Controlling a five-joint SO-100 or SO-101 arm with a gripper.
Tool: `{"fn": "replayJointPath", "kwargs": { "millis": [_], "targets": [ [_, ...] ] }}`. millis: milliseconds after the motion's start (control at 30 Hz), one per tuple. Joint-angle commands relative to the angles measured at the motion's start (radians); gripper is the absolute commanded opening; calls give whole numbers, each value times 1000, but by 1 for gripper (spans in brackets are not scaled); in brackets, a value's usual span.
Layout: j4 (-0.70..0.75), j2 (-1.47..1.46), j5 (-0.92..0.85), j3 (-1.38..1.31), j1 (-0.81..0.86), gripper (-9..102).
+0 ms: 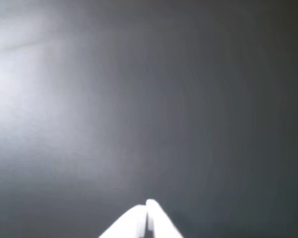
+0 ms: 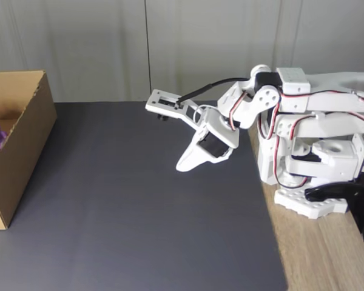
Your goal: Grasp a ball and put it in the box.
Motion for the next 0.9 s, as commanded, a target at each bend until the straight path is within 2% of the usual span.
{"fn": "replayJointPath", "kwargs": {
  "millis": [0, 300, 467, 733, 867],
  "targets": [
    [3, 21, -3, -3, 20, 0],
    [114, 21, -38, -2, 43, 0],
    [169, 21, -127, -2, 46, 0],
    [316, 21, -86, -2, 37, 0],
    [328, 23, -43, -2, 28, 0]
  ]
}}
